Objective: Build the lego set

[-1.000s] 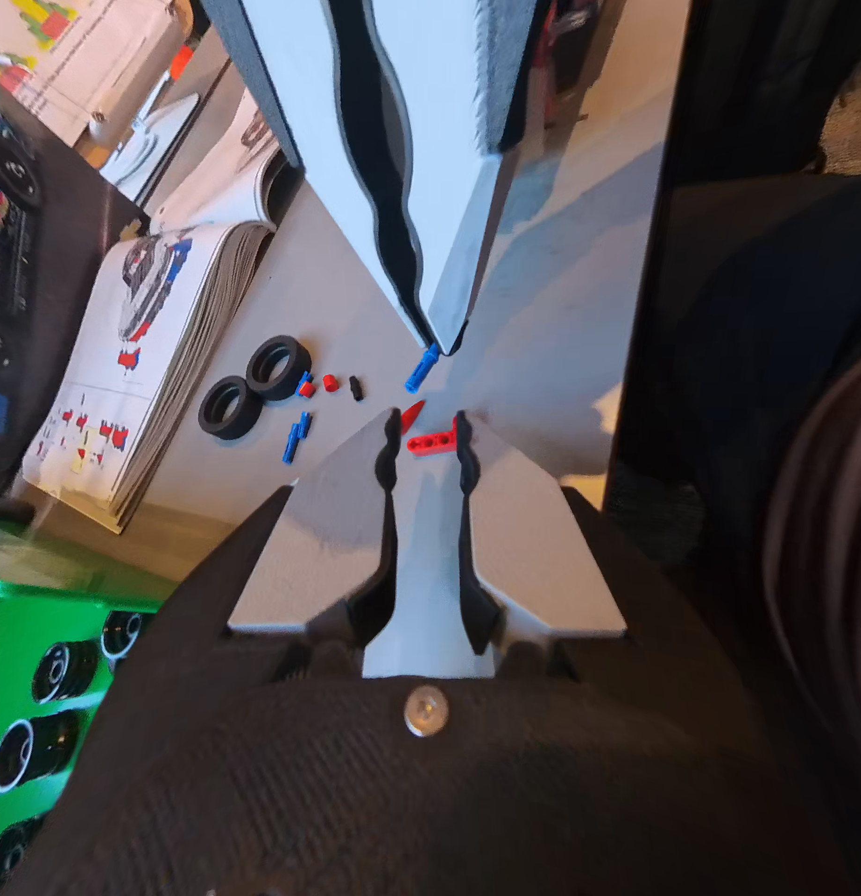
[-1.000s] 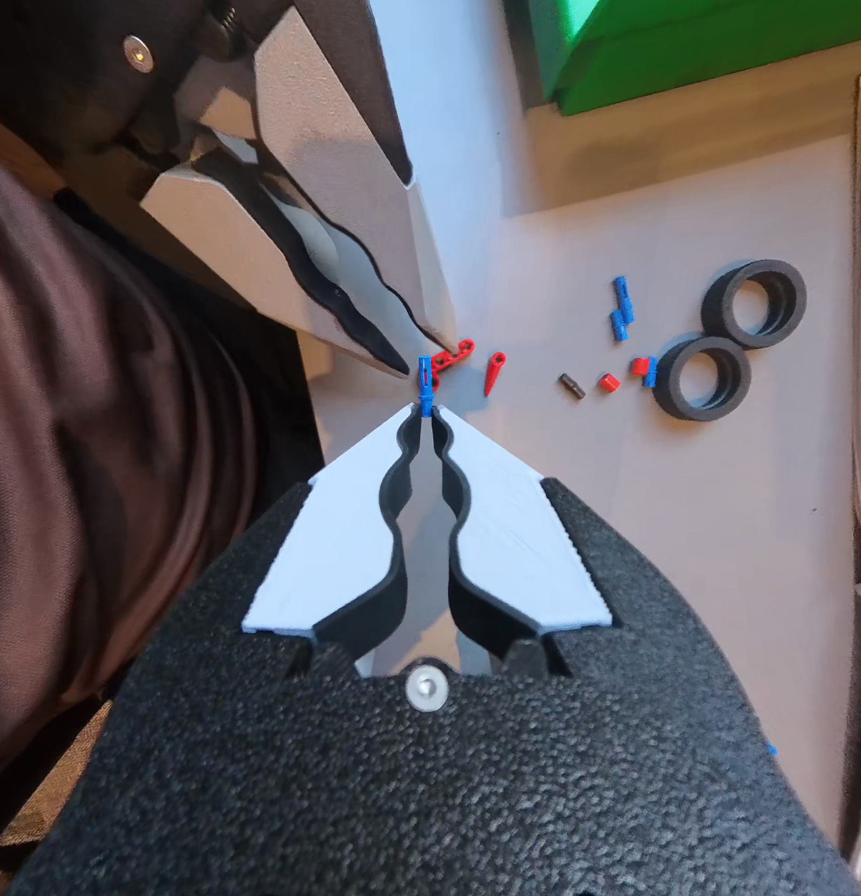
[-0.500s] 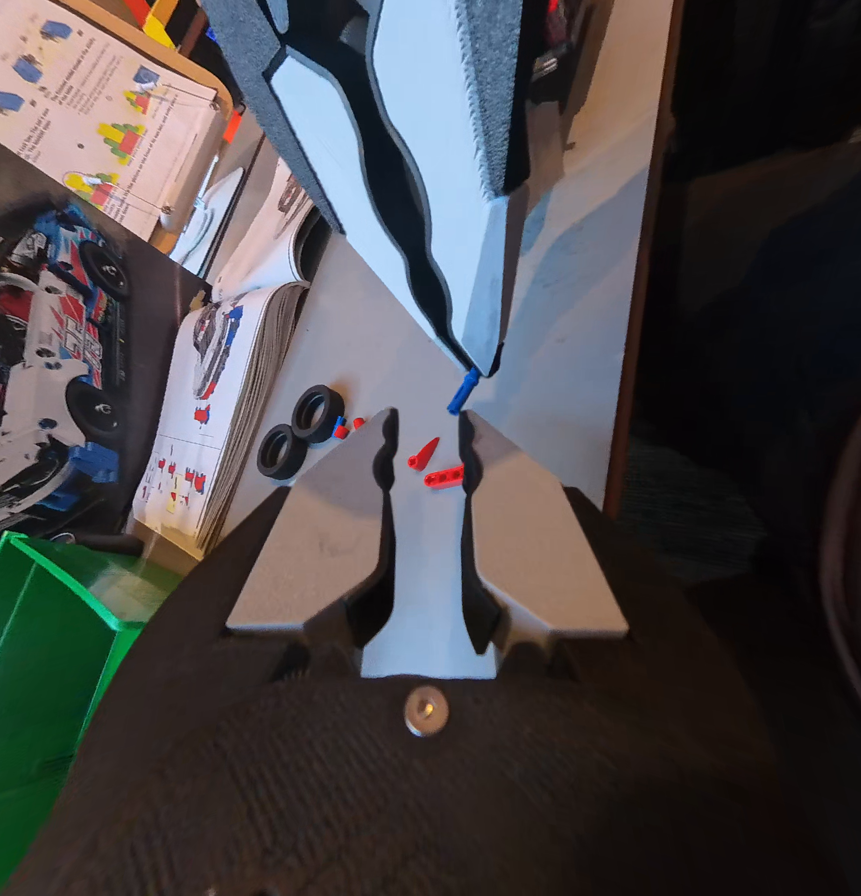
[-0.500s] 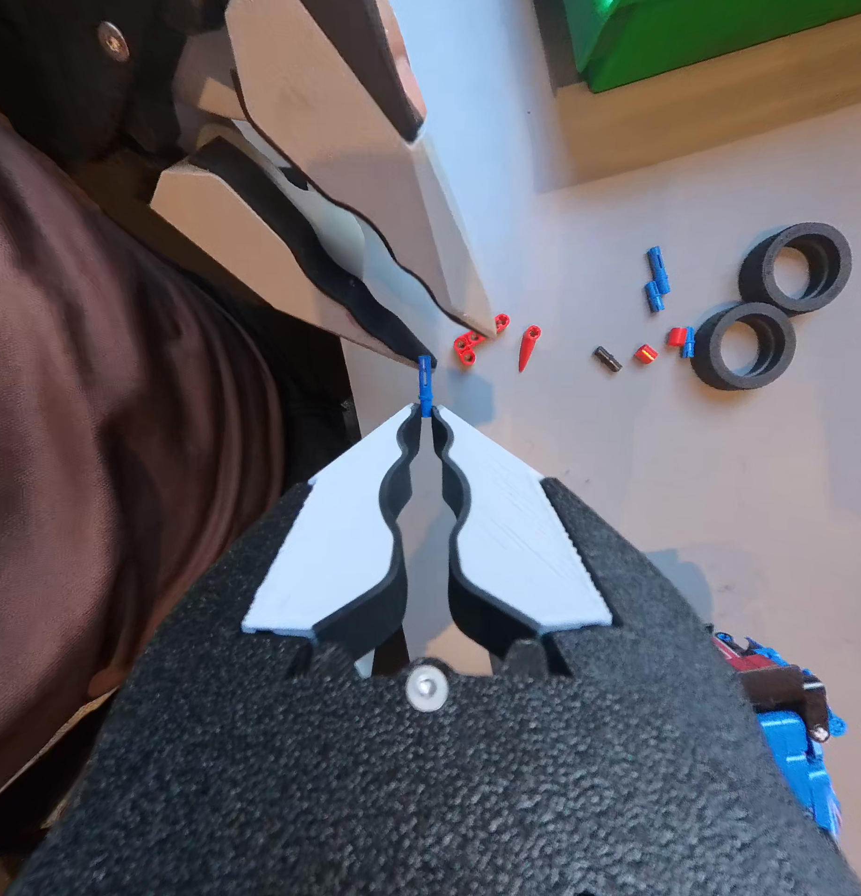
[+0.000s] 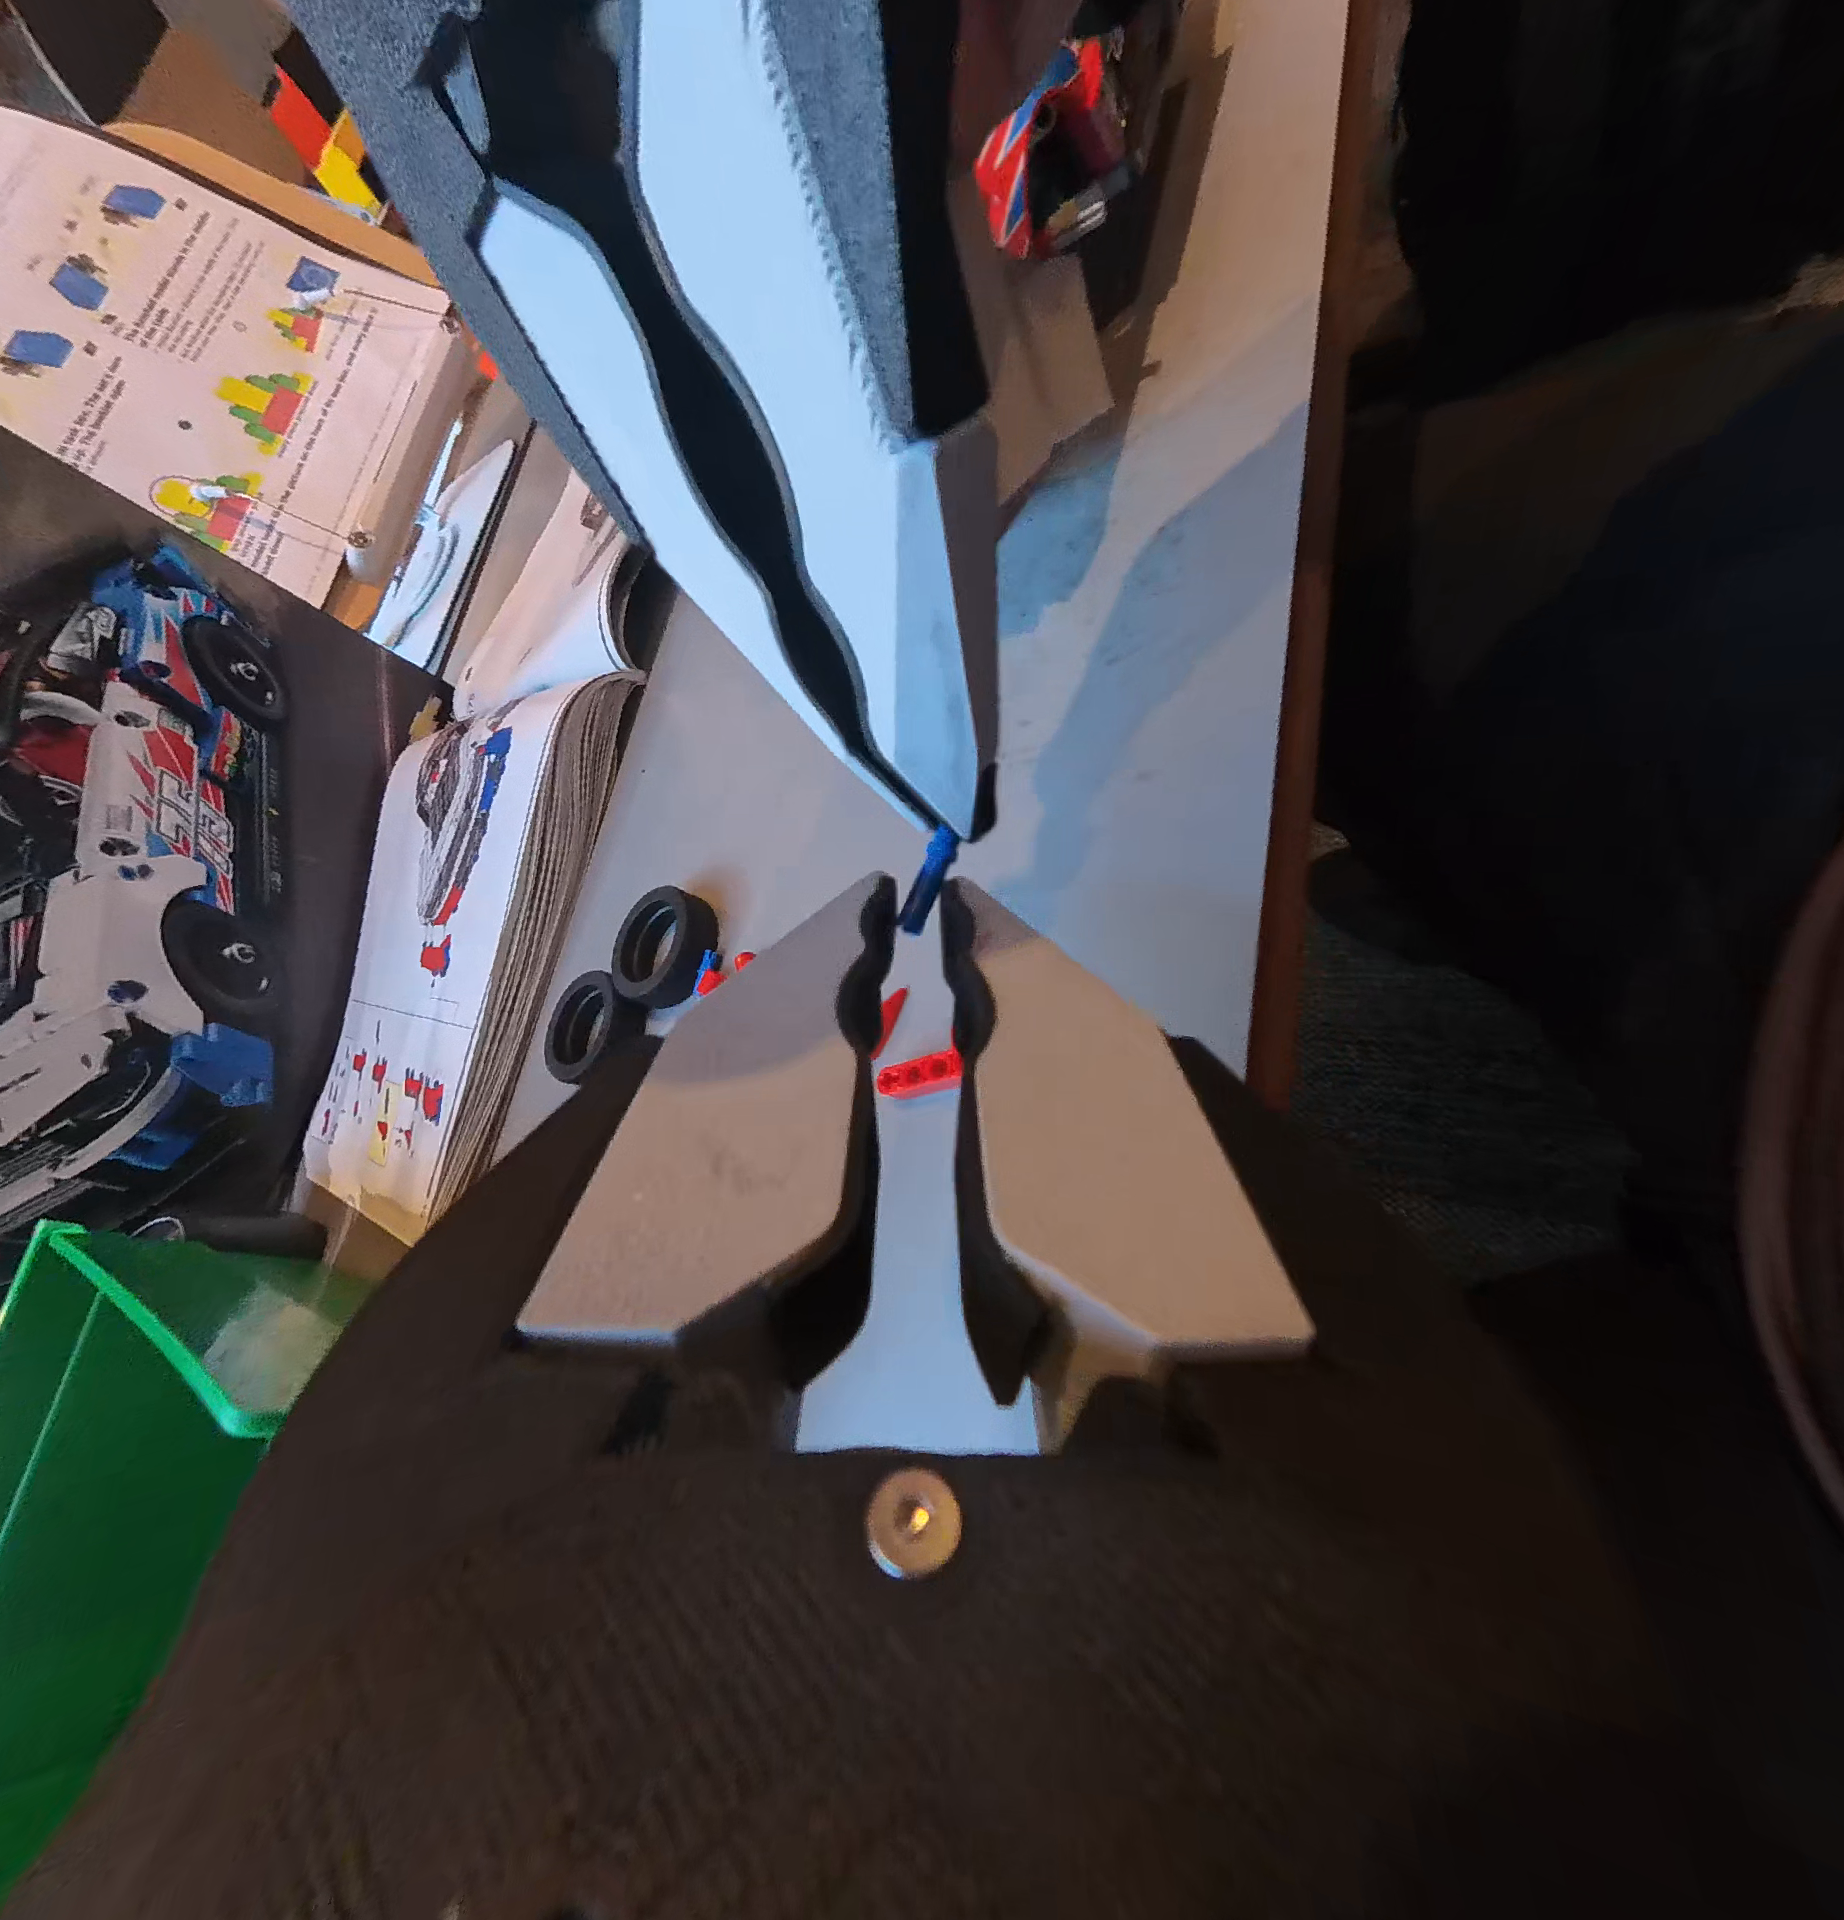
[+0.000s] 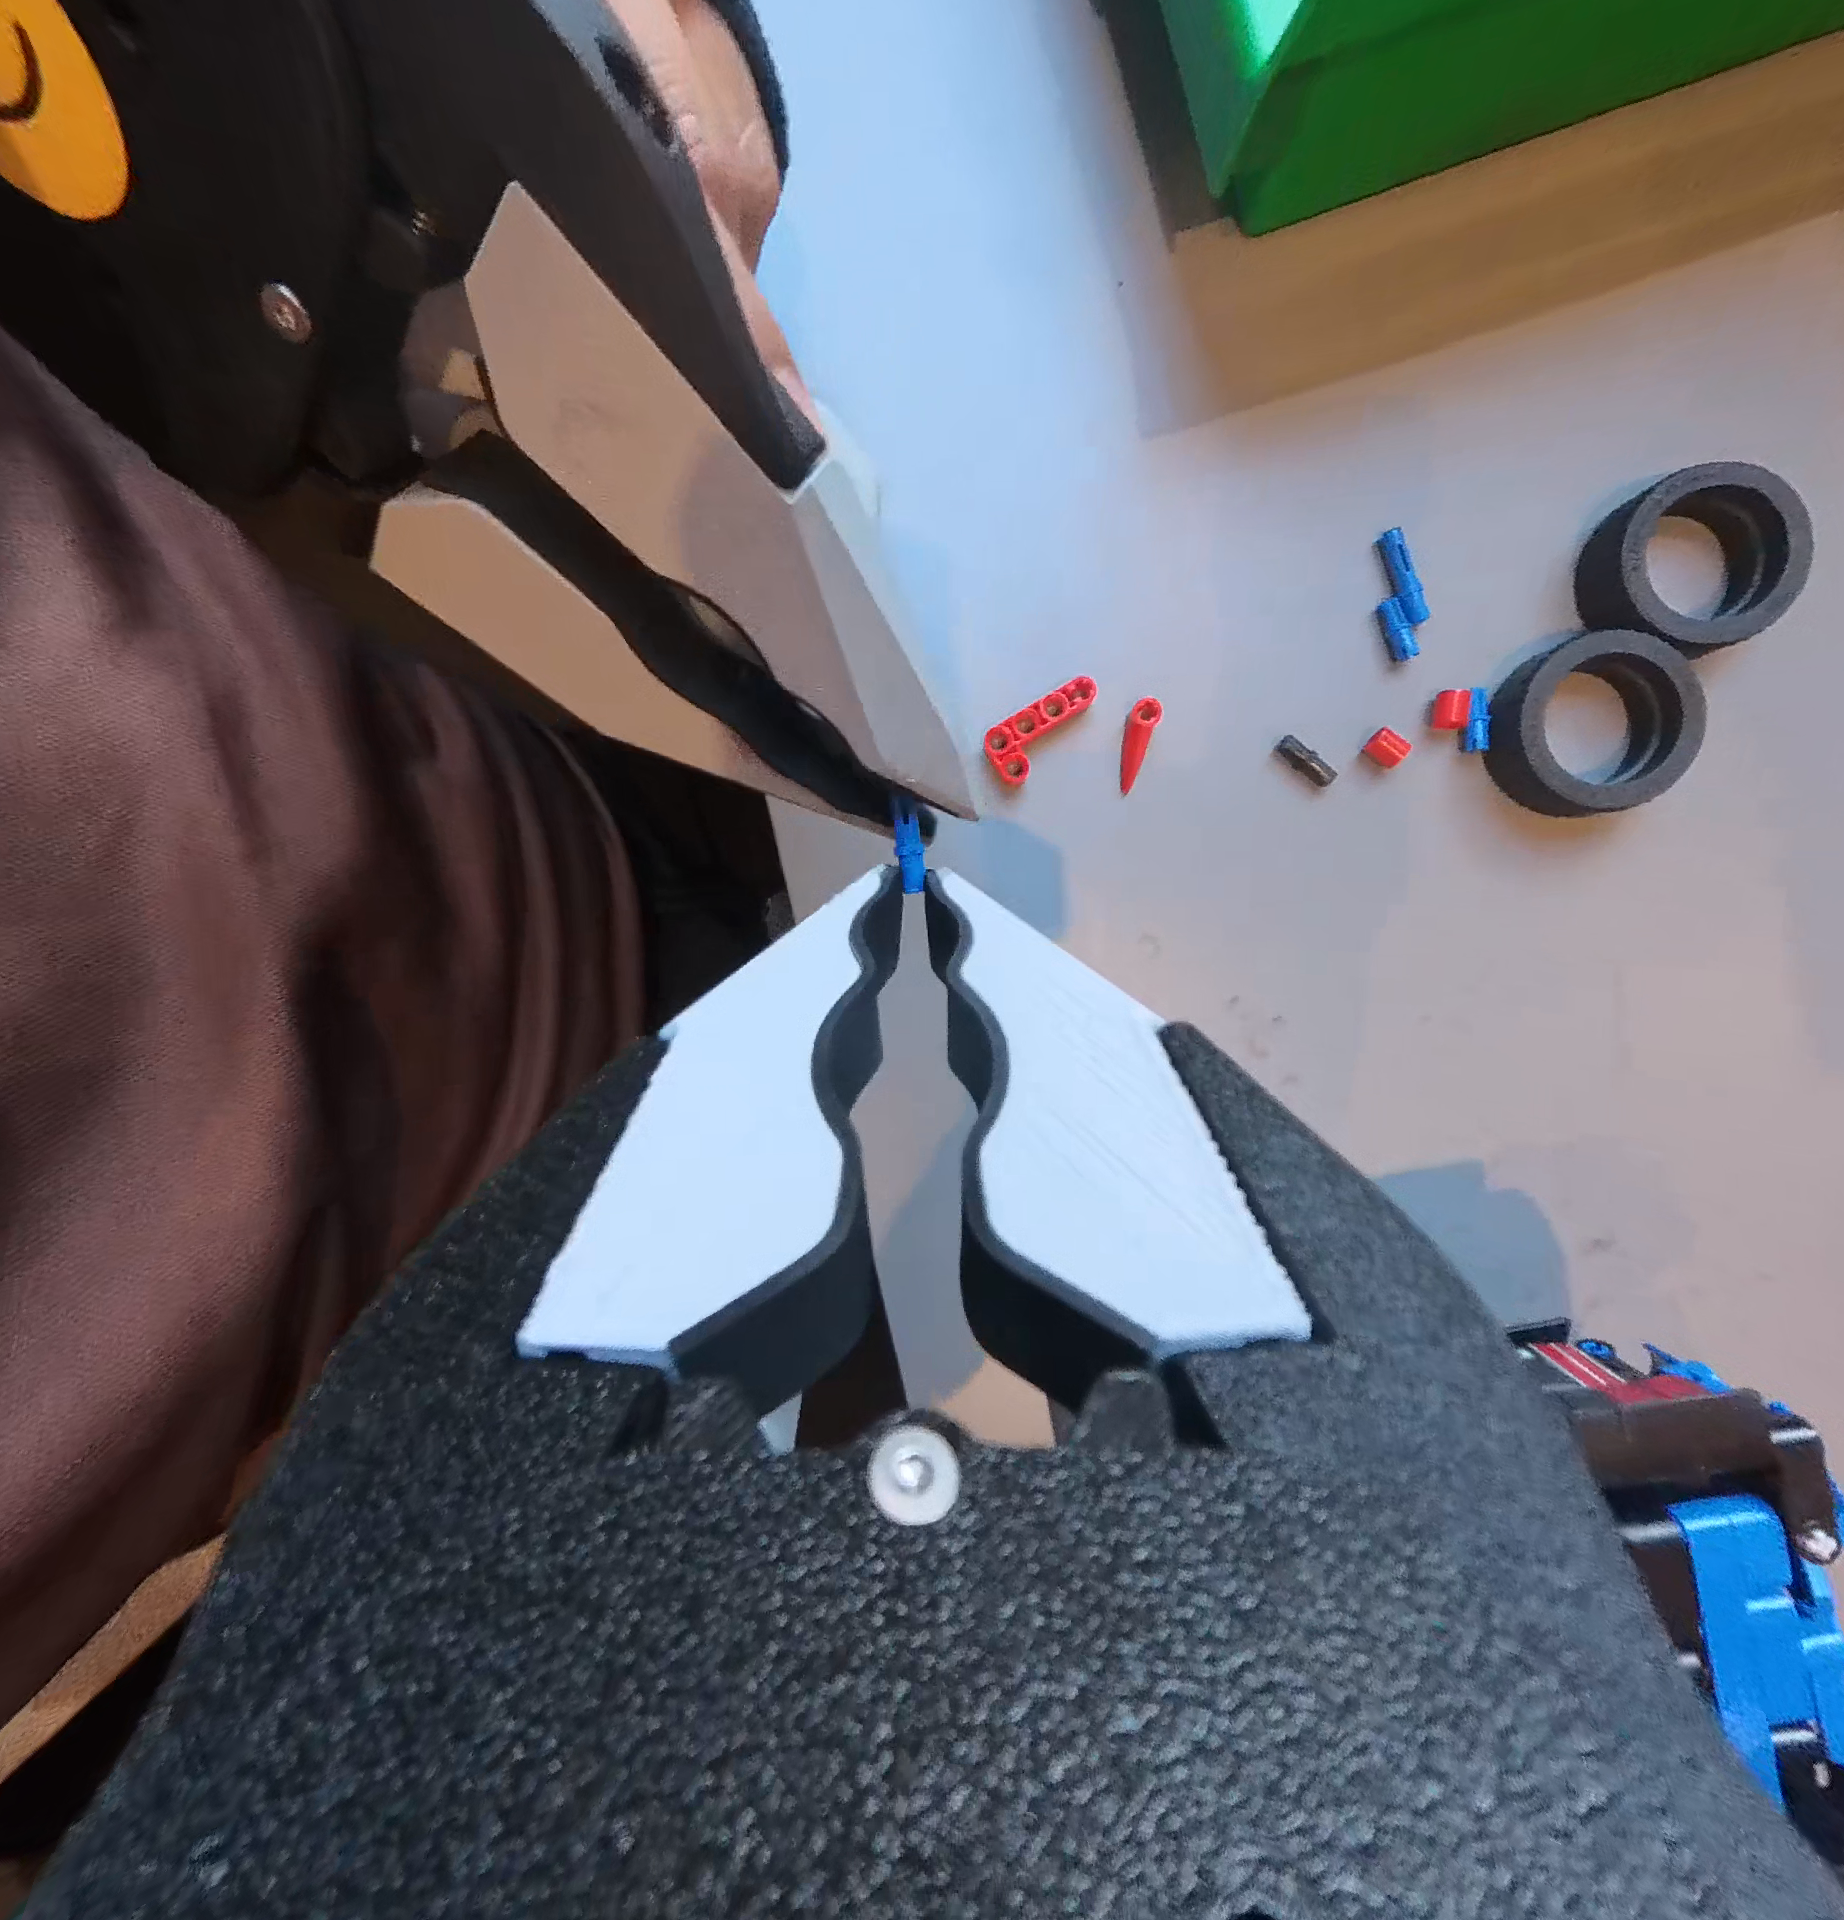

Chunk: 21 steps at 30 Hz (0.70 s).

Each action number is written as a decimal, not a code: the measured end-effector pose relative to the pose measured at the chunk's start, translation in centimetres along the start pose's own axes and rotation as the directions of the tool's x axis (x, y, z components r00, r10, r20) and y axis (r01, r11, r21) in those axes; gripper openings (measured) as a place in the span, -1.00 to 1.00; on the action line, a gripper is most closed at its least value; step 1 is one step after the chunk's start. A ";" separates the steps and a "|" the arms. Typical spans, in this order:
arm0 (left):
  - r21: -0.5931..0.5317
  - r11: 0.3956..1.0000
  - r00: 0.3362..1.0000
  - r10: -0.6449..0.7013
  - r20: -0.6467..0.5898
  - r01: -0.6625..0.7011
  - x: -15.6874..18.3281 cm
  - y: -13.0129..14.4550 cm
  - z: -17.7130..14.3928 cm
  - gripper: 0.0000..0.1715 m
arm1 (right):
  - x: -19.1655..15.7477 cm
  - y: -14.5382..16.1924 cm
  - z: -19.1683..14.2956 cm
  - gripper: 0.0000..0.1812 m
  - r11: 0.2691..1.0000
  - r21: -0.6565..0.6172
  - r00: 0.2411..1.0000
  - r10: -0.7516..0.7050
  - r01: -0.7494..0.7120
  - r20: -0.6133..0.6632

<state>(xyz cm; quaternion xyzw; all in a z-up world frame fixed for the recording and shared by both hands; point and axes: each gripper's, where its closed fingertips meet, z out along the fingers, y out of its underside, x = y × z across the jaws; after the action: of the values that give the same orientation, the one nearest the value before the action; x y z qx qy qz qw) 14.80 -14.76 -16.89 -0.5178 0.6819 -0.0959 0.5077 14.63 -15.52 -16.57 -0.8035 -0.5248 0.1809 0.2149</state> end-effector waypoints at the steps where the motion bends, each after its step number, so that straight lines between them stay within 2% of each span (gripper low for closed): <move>1: 0.002 1.000 1.000 -0.005 0.013 0.005 -0.1 0.0 0.0 -0.95 | 0.4 -0.3 -0.3 -0.96 1.000 0.027 1.000 0.013 -0.013 -0.021; 3: 0.027 0.998 0.997 -0.054 0.058 0.052 -0.7 0.0 -0.1 -0.98 | 1.0 -1.0 -1.3 -0.95 0.993 0.112 0.997 0.052 -0.046 -0.057; 5: 0.100 0.985 0.985 -0.150 0.083 0.141 -1.5 -0.3 -0.6 -0.98 | 1.2 -1.9 -2.9 -0.86 0.968 0.236 0.993 0.100 -0.085 -0.055; 7: 0.206 0.941 0.956 -0.286 0.066 0.268 -2.3 -1.1 -1.5 -0.98 | 0.6 -3.0 -4.3 -0.86 0.920 0.364 0.988 0.152 -0.147 0.016; 9: 0.300 0.876 0.915 -0.402 0.019 0.378 -2.9 -1.8 -2.4 -0.98 | 0.4 -3.9 -5.0 -0.77 0.873 0.446 0.980 0.182 -0.197 0.078; 12: 0.386 0.800 0.874 -0.485 -0.036 0.460 -3.8 -2.6 -3.3 -0.98 | -0.2 -4.7 -4.8 -0.75 0.842 0.493 0.976 0.176 -0.217 0.129; 15: 0.449 0.753 0.865 -0.491 -0.104 0.481 -3.7 -3.5 -4.1 -0.98 | -0.8 -5.7 -4.8 -0.85 0.818 0.527 0.971 0.160 -0.231 0.178; 21: 0.496 0.734 0.871 -0.481 -0.101 0.463 -3.7 -3.7 -4.7 -0.98 | -1.4 -6.6 -4.7 -0.96 0.811 0.535 0.966 0.140 -0.237 0.216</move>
<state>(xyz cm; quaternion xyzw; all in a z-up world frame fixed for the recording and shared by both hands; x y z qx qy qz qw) 13.13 -15.34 -10.02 -0.5236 0.4699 -0.3876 0.5957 11.51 -15.22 -8.99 -0.7362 -0.3832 0.4125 0.3755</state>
